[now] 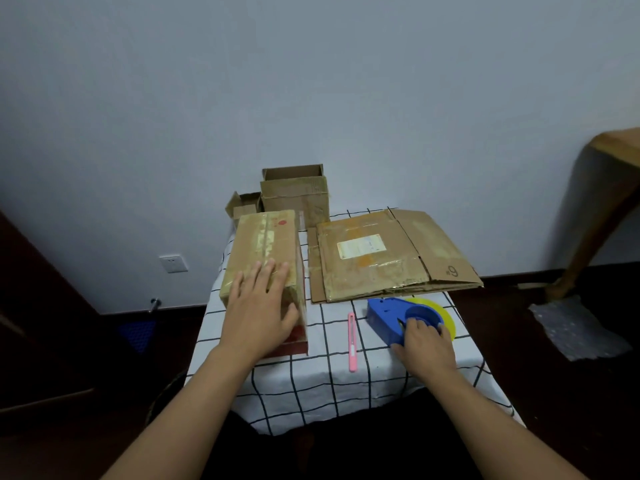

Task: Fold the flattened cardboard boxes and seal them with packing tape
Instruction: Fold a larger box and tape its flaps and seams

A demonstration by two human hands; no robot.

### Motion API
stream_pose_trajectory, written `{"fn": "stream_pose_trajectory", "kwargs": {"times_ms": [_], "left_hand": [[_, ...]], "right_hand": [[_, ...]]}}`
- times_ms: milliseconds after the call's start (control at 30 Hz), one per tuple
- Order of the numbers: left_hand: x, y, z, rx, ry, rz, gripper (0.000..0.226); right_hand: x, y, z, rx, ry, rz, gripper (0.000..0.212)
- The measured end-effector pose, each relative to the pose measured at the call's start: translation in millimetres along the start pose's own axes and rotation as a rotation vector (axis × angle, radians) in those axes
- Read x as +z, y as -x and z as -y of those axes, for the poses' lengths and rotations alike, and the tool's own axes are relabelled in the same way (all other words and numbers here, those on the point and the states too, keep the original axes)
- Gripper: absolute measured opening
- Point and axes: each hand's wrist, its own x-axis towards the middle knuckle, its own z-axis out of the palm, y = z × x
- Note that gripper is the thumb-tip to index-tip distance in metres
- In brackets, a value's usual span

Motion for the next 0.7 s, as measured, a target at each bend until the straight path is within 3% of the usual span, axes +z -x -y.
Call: {"fn": "stream_pose_trajectory", "kwargs": {"times_ms": [267,500,700], "left_hand": [[-20,-4,5,0.0,0.13,0.047,0.068],[-46,-16,16,-0.101,0.543,0.01,0.054],[-71,-26,40,-0.13,1.002,-0.081,0.053]], "right_hand": [[-34,7,10,-0.117,-0.312,-0.22,0.048],[-119,16,43,-0.33,-0.606,-0.261,0.047],[-165,9,76,-0.545,-0.574,-0.254,0.04]]}}
